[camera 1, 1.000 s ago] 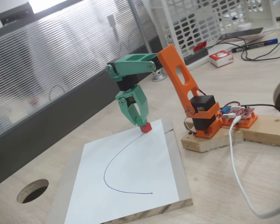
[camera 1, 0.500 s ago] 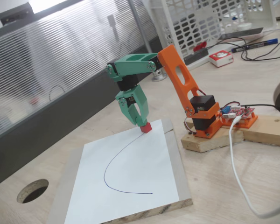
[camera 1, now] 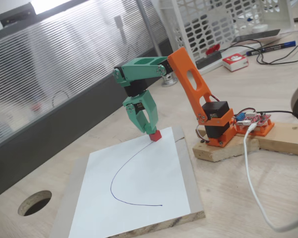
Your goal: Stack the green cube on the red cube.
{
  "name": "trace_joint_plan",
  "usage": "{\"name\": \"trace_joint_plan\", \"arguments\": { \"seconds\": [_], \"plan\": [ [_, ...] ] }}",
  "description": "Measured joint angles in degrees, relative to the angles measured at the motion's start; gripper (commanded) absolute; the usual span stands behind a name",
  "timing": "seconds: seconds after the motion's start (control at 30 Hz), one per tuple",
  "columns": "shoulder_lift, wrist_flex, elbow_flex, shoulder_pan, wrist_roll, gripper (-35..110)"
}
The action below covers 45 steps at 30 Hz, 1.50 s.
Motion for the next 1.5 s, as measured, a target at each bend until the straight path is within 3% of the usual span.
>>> {"name": "trace_joint_plan", "arguments": {
  "seconds": [1.2, 1.5],
  "plan": [
    [0.0, 0.0, 0.0, 0.0, 0.0, 15],
    [0.0, 0.97, 0.0, 0.0, 0.0, 27]
  ]
}}
